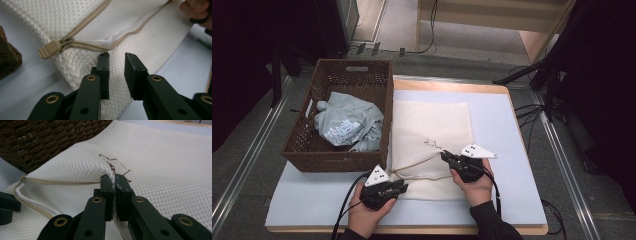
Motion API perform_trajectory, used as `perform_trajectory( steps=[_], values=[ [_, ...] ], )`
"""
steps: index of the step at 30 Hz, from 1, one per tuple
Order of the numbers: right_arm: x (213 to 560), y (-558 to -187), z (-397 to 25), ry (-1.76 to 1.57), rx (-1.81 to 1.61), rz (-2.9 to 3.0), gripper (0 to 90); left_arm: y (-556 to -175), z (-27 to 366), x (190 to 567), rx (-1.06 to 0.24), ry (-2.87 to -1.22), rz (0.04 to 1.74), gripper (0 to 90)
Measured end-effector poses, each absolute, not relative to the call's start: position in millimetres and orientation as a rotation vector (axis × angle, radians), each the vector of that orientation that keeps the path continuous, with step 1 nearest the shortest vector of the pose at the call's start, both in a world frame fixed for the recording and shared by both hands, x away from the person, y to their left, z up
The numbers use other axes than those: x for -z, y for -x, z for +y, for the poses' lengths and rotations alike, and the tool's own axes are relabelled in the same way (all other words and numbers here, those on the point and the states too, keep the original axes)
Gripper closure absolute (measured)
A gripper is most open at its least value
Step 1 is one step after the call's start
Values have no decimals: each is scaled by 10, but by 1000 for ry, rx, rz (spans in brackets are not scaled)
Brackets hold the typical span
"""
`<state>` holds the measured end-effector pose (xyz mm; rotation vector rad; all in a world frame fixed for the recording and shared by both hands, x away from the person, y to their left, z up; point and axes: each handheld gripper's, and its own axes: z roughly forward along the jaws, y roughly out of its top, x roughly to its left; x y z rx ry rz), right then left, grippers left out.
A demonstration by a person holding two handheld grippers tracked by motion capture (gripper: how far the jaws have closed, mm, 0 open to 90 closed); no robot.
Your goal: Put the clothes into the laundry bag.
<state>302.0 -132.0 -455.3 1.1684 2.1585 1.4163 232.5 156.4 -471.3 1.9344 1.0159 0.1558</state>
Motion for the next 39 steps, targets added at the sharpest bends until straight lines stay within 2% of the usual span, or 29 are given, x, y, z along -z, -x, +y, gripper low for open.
perform_trajectory(
  steps=[11, 22, 39],
  values=[
    [4602, -3030, -1338, -1176, -1413, 2169, 868, -2299, 1754, 4357, -253, -1854, 1010, 720],
    [4604, -3042, -1362, -1196, -1413, 2182, 867, -2314, 1842, 4162, -287, -1817, 1028, 738],
    [4650, -3045, -1352, -1207, -1401, 2194, 867, -2545, 1931, 3881, -363, -1798, 1019, 758]
  ],
)
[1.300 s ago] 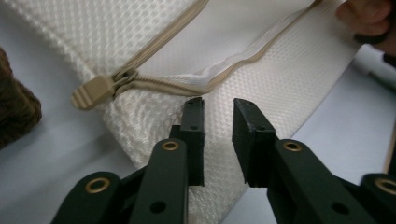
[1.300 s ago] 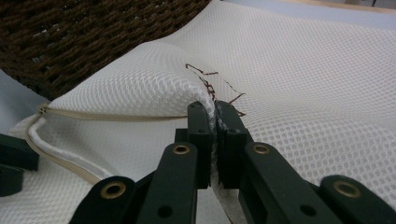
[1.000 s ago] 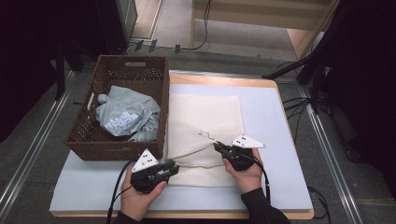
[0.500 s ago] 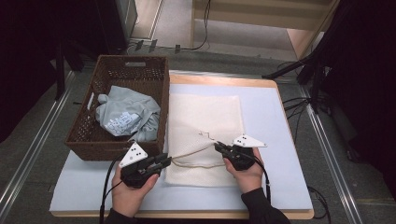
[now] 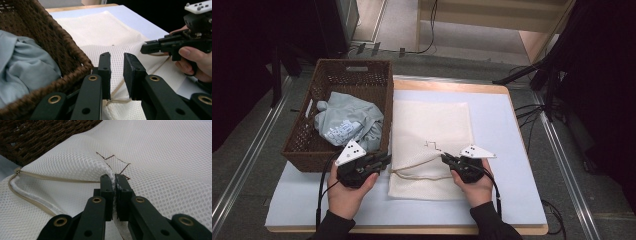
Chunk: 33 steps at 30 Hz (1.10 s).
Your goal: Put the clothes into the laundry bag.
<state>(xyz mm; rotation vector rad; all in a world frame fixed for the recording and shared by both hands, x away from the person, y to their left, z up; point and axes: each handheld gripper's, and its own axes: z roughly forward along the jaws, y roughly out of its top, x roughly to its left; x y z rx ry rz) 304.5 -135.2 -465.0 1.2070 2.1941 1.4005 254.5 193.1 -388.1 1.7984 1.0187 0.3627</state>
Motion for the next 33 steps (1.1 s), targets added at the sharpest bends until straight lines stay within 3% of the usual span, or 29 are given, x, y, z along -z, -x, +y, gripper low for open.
perform_trajectory(
  steps=[22, 33],
  values=[
    [4660, -3053, -1350, -1208, -1397, 2196, 868, -2940, 2189, 3663, -396, -1731, 1078, 769],
    [4675, -3058, -1347, -1205, -1389, 2203, 868, -3217, 2289, 3634, -402, -1706, 1124, 723]
  ],
)
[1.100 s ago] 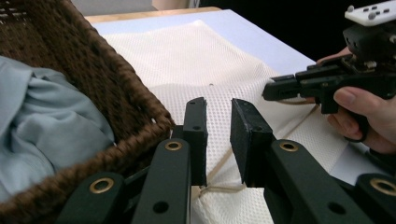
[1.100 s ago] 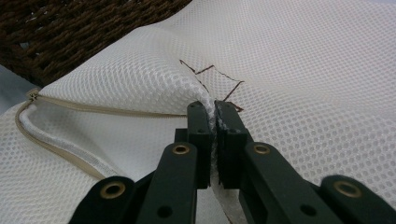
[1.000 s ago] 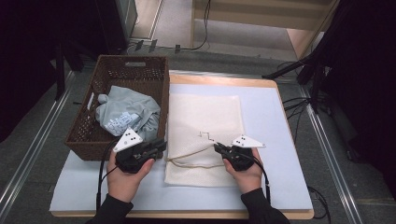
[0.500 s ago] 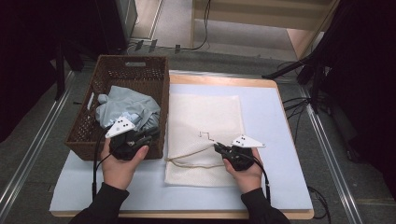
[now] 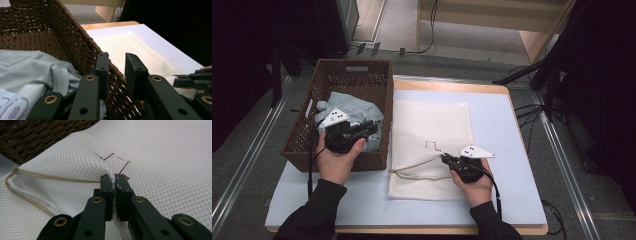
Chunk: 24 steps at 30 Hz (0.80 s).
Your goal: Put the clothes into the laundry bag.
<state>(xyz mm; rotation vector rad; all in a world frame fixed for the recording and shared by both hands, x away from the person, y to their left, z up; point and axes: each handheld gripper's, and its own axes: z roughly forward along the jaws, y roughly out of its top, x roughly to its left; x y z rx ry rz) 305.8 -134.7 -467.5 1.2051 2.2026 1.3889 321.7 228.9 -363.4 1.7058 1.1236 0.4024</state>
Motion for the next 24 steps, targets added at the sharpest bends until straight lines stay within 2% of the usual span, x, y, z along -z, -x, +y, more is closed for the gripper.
perform_trajectory(
  steps=[6, 14, 21, 24],
  values=[
    [4683, -3060, -1346, -1208, -1387, 2205, 868, -3293, 2304, 3611, -369, -1696, 1149, 704],
    [4686, -3063, -1350, -1202, -1385, 2204, 868, -3349, 2345, 3510, -396, -1677, 1153, 675],
    [4692, -3065, -1347, -1199, -1381, 2208, 868, -3539, 2426, 3447, -398, -1685, 1174, 583],
    [4695, -3064, -1344, -1200, -1376, 2211, 868, -3628, 2465, 3452, -332, -1669, 1206, 541]
  ],
)
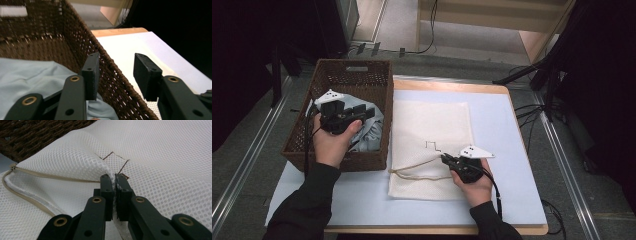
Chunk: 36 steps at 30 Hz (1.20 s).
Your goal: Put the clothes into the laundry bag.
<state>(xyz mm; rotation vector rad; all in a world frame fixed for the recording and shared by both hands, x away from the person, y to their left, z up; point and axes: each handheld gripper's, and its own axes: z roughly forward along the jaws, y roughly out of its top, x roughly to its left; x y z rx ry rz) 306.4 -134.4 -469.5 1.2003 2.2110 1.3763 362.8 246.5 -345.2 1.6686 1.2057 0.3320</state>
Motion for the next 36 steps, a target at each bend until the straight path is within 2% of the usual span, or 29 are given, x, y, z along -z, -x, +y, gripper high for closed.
perform_trajectory(
  steps=[7, 13, 21, 24, 29, 31, 36],
  values=[
    [4704, -3065, -1340, -1200, -1368, 2212, 868, -3797, 2517, 3498, -347, -1658, 1235, 378],
    [4709, -3064, -1341, -1198, -1363, 2215, 868, -3908, 2564, 3540, -362, -1686, 1266, 296],
    [4720, -3070, -1347, -1201, -1368, 2217, 868, -4062, 2674, 3585, -331, -1730, 1343, 128],
    [4726, -3066, -1346, -1205, -1368, 2223, 868, -4091, 2725, 3601, -319, -1743, 1344, 89],
    [4735, -3068, -1346, -1207, -1366, 2224, 868, -4152, 2788, 3663, -321, -1762, 1375, 79],
    [4736, -3069, -1346, -1208, -1365, 2225, 868, -4194, 2811, 3713, -297, -1782, 1397, 4],
    [4735, -3067, -1350, -1205, -1366, 2226, 868, -4254, 2904, 3756, -288, -1753, 1447, 0]
  ],
)
